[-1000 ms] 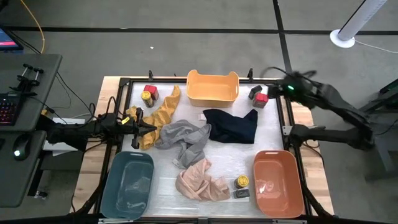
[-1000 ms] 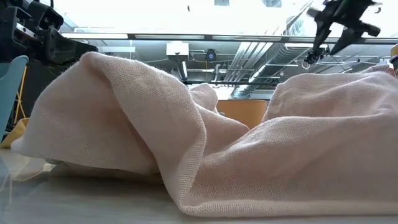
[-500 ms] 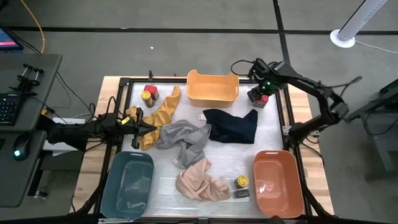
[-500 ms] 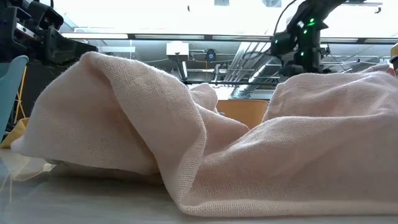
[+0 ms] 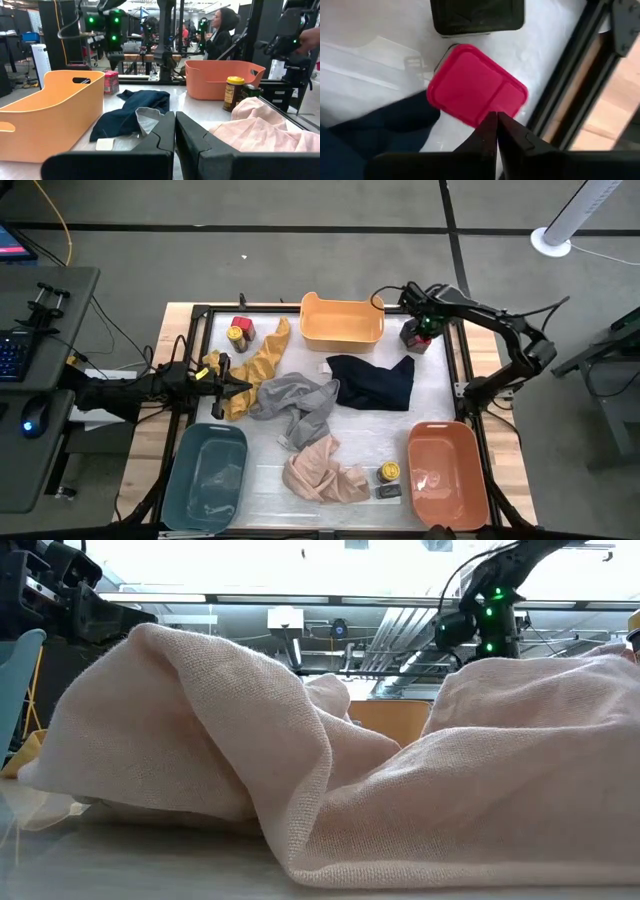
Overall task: Sort spices by type
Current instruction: Put the right red seasoning can into the orange bin
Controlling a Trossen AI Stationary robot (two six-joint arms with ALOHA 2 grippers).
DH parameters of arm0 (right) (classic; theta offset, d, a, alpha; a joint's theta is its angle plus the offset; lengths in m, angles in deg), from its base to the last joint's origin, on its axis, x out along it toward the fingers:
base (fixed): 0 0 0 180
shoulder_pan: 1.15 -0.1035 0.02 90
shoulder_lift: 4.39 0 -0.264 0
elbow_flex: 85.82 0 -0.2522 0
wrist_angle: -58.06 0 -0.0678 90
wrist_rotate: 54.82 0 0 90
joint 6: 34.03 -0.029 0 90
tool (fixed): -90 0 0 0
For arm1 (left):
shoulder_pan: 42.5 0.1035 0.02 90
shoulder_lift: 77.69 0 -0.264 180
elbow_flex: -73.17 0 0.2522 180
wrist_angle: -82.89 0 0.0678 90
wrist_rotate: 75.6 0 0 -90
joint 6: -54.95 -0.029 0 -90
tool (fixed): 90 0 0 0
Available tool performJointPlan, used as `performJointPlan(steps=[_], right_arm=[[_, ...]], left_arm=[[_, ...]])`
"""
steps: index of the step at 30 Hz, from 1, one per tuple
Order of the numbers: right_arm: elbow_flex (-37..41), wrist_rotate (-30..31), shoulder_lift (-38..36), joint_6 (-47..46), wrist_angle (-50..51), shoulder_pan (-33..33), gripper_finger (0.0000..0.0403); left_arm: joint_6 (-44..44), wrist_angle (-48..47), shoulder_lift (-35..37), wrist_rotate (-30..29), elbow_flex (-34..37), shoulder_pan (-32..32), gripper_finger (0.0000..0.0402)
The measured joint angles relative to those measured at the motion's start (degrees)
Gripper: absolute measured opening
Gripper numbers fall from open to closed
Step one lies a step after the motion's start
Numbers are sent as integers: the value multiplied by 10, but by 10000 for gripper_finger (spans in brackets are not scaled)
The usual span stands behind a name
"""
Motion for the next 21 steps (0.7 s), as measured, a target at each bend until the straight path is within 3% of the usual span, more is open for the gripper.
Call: performJointPlan(steps=[9,21], right_arm=[[3,47,-2,-21,-21,-5,1],[3,4,-2,10,-23,-27,1]], left_arm=[[0,0,0,0,0,0,0],[0,0,0,0,0,0,0]])
